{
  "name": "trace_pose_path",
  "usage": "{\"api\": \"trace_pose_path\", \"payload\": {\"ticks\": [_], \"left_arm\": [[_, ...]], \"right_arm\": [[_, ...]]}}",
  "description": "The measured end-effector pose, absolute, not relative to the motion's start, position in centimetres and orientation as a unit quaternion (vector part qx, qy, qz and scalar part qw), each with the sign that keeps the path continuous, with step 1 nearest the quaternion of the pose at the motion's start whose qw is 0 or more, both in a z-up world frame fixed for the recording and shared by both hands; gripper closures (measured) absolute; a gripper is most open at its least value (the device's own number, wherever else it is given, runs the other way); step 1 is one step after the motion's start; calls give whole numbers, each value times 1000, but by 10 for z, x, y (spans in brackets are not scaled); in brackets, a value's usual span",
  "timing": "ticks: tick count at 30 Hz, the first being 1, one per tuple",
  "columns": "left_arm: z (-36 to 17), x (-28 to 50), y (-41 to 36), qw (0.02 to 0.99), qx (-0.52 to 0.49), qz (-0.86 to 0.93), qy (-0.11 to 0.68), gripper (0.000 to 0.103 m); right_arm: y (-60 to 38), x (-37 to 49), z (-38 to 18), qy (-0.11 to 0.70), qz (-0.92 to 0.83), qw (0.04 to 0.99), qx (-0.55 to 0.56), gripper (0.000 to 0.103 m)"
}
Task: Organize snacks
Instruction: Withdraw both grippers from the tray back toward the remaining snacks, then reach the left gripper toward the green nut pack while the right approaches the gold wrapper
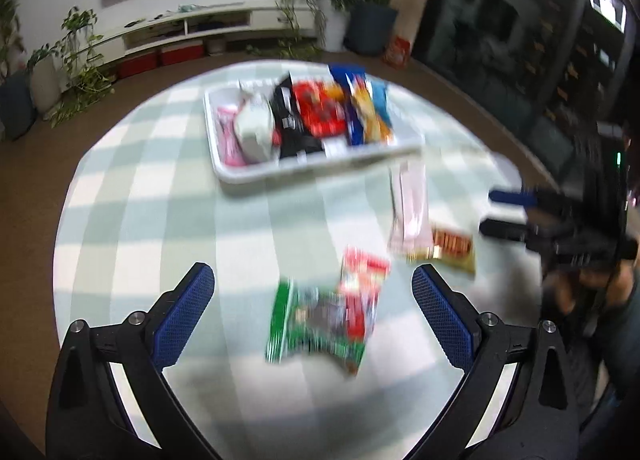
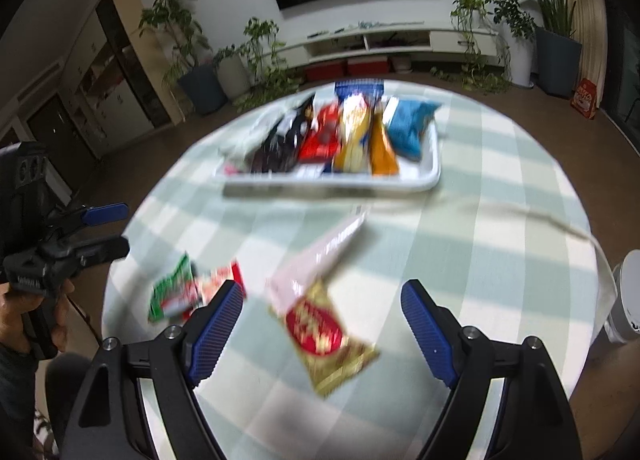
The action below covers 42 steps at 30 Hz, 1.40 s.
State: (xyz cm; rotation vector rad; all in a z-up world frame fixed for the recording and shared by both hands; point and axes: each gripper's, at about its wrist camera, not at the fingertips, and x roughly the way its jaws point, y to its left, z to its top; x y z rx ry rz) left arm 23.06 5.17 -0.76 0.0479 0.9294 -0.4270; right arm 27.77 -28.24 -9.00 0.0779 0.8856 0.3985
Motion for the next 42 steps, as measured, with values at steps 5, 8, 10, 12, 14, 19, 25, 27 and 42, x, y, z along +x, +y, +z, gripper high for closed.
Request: {"api": "trace_pose_path", "payload": {"ticks": [5,8,10,12,14,19,25,27,42], "left_arm": [[-36,215,48,855,35,-208,473,3],[-49,214,45,846,51,-208,488,3],[-56,218,43,842,57,-207,494,3],[-60,222,43,840,57,-208,497,3],[-64,227,43,839,57,-208,499,3],[-73,233,38,833,69,-219,504,3],[-75,241,40,836,57,-228,496,6],[-75,242,43,835,51,-230,497,19],[-78,240,45,834,39,-248,491,38]], "right_arm": [[-267,268,-99,427,204,881,7,19],[-258,261,-103,416,207,885,-24,19],[-257,261,-108,418,211,883,-29,19],[-258,262,-113,422,205,882,-31,19],[-260,264,-116,427,196,882,-36,20],[-261,266,-121,433,195,879,-36,20],[-258,269,-125,435,189,879,-51,20],[-258,270,-127,438,189,877,-50,21],[-251,272,-133,445,198,871,-64,33]]}}
